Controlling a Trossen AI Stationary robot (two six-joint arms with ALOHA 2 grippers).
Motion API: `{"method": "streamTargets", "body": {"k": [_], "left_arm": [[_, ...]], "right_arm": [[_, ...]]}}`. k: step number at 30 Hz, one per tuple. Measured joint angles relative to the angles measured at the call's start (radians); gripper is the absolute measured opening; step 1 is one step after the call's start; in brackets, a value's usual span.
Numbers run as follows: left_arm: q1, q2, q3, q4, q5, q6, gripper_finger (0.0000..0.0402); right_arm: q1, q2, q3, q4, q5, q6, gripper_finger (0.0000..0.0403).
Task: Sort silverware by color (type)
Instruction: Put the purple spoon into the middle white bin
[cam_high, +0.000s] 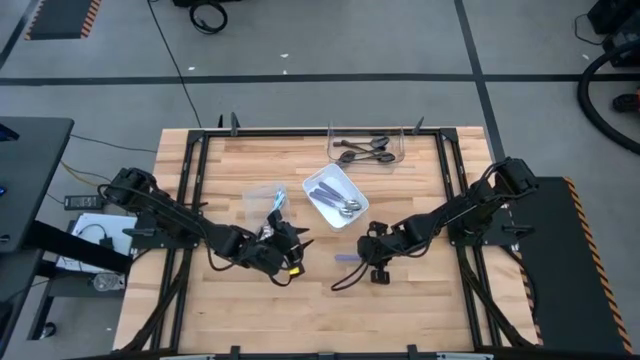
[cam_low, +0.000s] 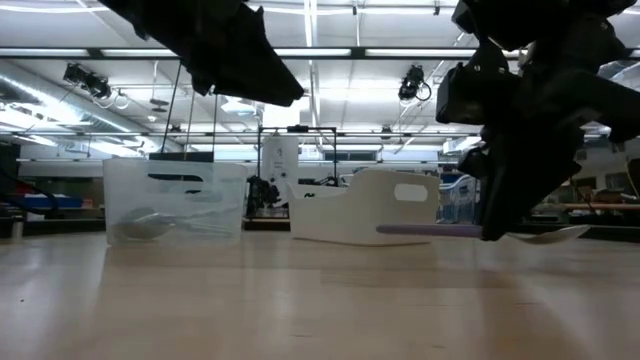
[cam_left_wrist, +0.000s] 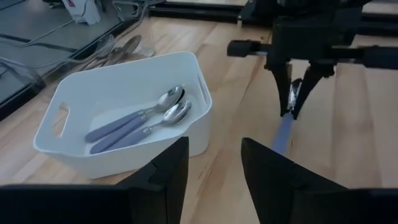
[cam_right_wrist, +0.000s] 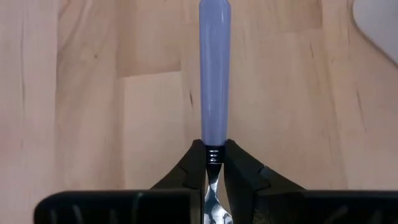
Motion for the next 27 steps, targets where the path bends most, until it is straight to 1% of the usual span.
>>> {"method": "streamTargets", "body": {"k": [4, 9, 16, 23, 27], "left_arm": [[0.002, 0.0, -0.022, 0.038, 0.0, 0.011, 0.0156], [0.003, 0.0, -0.06, 0.144, 0.0, 0.085, 0.0156], [0.015, 0.0, -0.061, 0.166, 0.0, 0.139, 0.0156], [0.012, 0.0, -0.061, 0.168, 0.0, 0.125, 0.0156], [0.011, 0.0, -0.061, 0.167, 0.0, 0.06, 0.0156]], "right_arm": [[0.014, 0.0, 0.0, 0.015, -0.039, 0.053, 0.0042], [0.033, -0.002, 0.001, 0.042, -0.076, 0.098, 0.0042], [0.045, -0.012, 0.002, 0.082, -0.15, 0.117, 0.0042], [0.037, -0.108, 0.002, 0.05, -0.15, 0.138, 0.0041], [0.014, -0.182, 0.003, 0.005, -0.11, 0.135, 0.0041]]}}
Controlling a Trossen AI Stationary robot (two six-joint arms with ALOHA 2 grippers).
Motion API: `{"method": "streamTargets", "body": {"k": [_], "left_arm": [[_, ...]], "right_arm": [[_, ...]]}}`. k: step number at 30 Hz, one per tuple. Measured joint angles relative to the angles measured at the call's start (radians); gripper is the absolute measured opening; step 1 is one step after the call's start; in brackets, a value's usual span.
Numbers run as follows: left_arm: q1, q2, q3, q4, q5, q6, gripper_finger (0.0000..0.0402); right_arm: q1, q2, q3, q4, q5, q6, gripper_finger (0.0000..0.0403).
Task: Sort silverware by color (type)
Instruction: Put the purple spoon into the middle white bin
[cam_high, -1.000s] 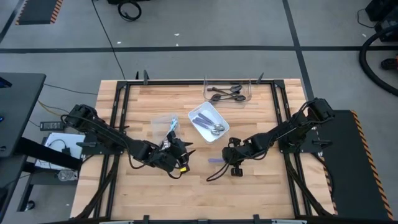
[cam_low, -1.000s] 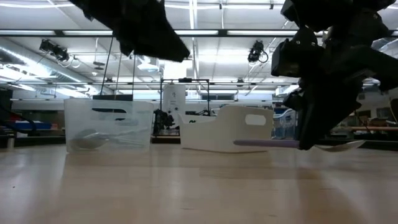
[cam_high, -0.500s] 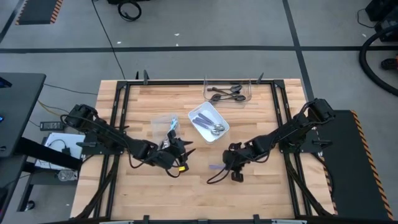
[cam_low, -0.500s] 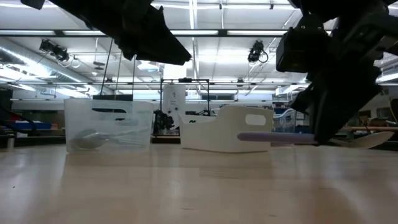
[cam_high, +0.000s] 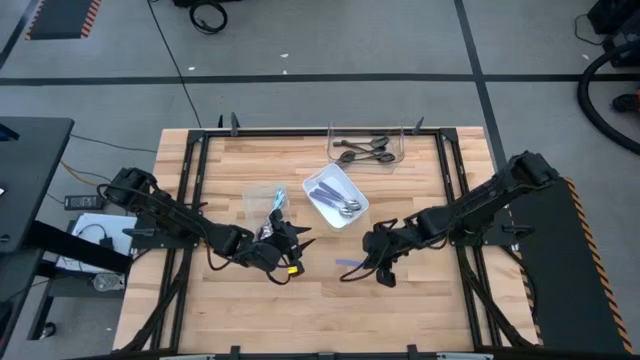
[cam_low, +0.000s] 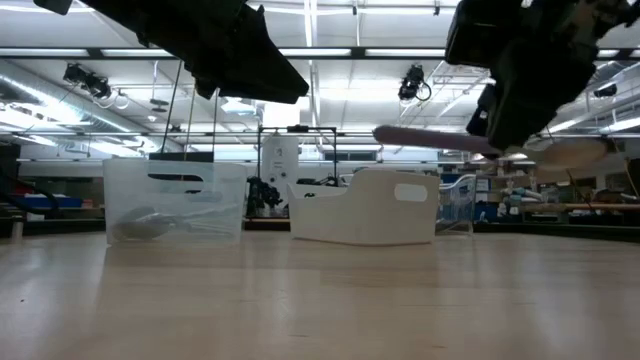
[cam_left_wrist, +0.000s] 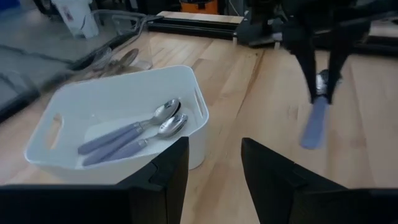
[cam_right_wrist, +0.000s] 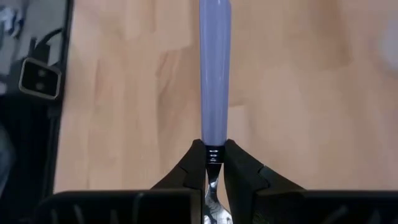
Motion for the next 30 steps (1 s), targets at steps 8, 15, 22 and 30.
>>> {"method": "streamTargets", "body": {"k": [8, 15, 22, 30], "left_arm": [[0.003, 0.0, 0.0, 0.014, 0.0, -0.047, 0.0156], [-0.017, 0.002, 0.0, 0.043, 0.0, -0.044, 0.0156], [-0.05, 0.079, 0.001, 0.201, 0.004, -0.008, 0.0156], [-0.098, 0.117, 0.002, 0.243, 0.004, -0.107, 0.0156]], "right_arm": [[-0.105, -0.152, 0.0, -0.055, 0.058, -0.06, 0.0041], [-0.22, -0.189, 0.046, -0.125, 0.018, -0.162, 0.0041], [-0.319, -0.163, 0.196, -0.231, 0.025, -0.313, 0.0041], [-0.431, -0.121, 0.28, -0.238, 0.024, -0.427, 0.0041]]}}
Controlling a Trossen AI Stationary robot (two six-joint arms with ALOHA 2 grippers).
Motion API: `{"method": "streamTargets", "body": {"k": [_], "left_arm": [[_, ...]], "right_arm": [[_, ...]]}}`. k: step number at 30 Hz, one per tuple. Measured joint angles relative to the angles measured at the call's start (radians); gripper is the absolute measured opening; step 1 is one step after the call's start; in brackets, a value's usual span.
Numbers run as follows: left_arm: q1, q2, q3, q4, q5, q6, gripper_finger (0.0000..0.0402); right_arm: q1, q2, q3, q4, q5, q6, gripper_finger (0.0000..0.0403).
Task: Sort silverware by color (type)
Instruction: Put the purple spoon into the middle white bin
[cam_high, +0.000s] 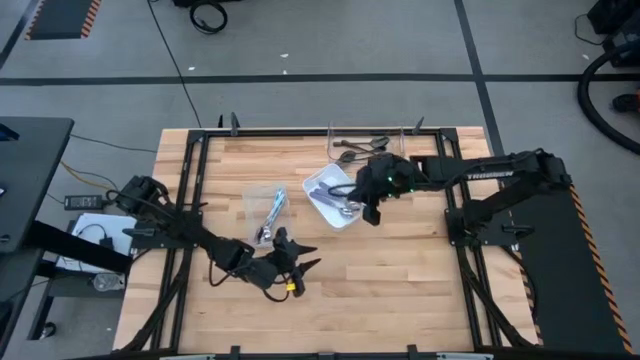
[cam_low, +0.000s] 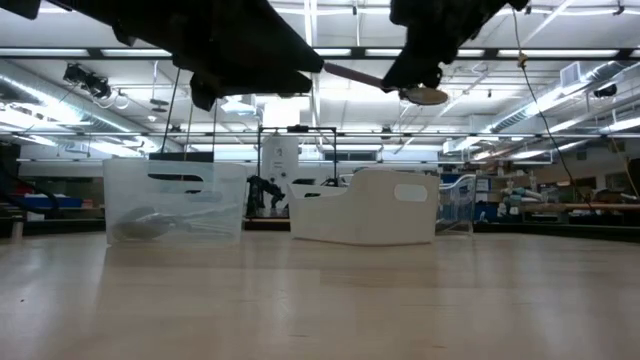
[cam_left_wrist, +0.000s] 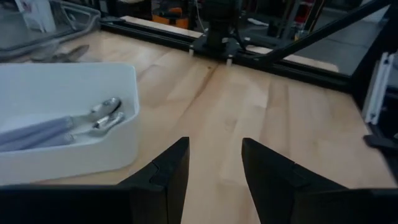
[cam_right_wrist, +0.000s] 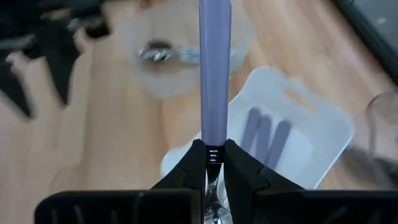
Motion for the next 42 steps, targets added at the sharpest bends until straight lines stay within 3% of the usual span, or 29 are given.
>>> {"method": "streamTargets", "body": {"k": [16, 25, 37, 42], "left_arm": [[-0.042, 0.001, 0.0, -0.011, -0.005, -0.079, 0.0156], [-0.041, -0.005, 0.0, -0.064, -0.066, -0.073, 0.0156], [-0.028, -0.127, 0.0, -0.226, -0.069, 0.075, 0.0156], [-0.028, -0.239, 0.001, -0.31, -0.069, 0.133, 0.0156]], "right_arm": [[-0.151, 0.23, 0.053, 0.034, -0.076, -0.042, 0.0041], [-0.175, 0.384, 0.053, 0.034, -0.118, -0.014, 0.0041], [-0.192, 0.425, 0.044, 0.015, -0.113, 0.013, 0.0054], [-0.189, 0.423, 0.044, -0.015, -0.114, 0.006, 0.0092]]}}
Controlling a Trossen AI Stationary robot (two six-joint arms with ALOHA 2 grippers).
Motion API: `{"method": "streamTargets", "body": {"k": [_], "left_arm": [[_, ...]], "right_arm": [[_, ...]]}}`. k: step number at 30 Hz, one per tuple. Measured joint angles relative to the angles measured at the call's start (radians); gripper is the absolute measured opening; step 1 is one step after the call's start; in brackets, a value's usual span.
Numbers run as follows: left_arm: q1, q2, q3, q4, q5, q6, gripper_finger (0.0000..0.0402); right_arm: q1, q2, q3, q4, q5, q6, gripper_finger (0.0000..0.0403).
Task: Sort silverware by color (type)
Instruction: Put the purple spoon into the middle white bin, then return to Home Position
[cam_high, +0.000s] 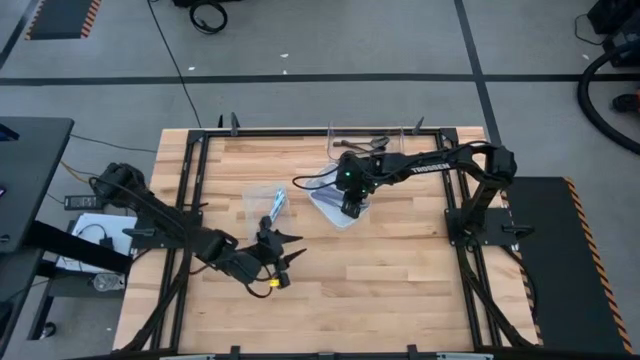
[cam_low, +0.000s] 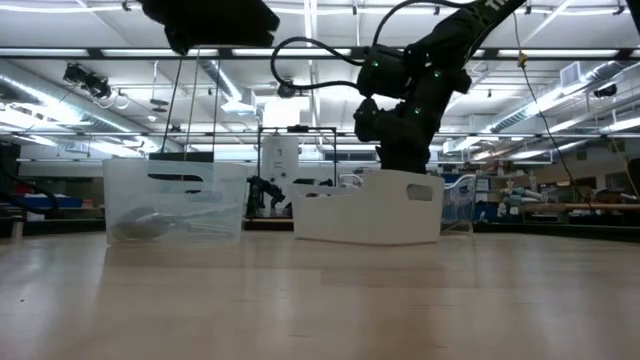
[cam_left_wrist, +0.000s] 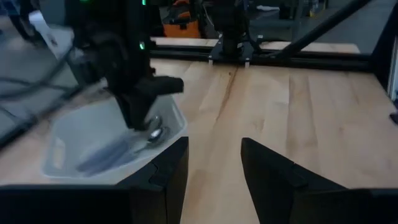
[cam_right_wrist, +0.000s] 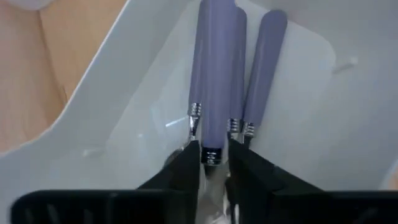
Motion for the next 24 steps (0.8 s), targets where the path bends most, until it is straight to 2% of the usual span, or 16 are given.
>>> {"method": "streamTargets", "body": {"k": [5, 10, 18, 24], "left_arm": [[0.0, -0.081, -0.001, -0.029, 0.001, 0.135, 0.0156], [0.006, -0.167, -0.001, -0.101, 0.003, 0.201, 0.0155], [0.038, -0.288, -0.001, -0.199, 0.021, 0.258, 0.0156], [0.102, -0.287, -0.001, -0.233, 0.119, 0.254, 0.0155]], "right_arm": [[0.011, -0.016, 0.0, -0.027, -0.039, 0.006, 0.0155], [0.03, -0.124, 0.002, -0.074, -0.034, 0.008, 0.0199], [0.123, -0.392, -0.119, 0.013, 0.093, 0.065, 0.0207], [0.229, -0.573, -0.294, 0.202, 0.164, 0.15, 0.0204]]}}
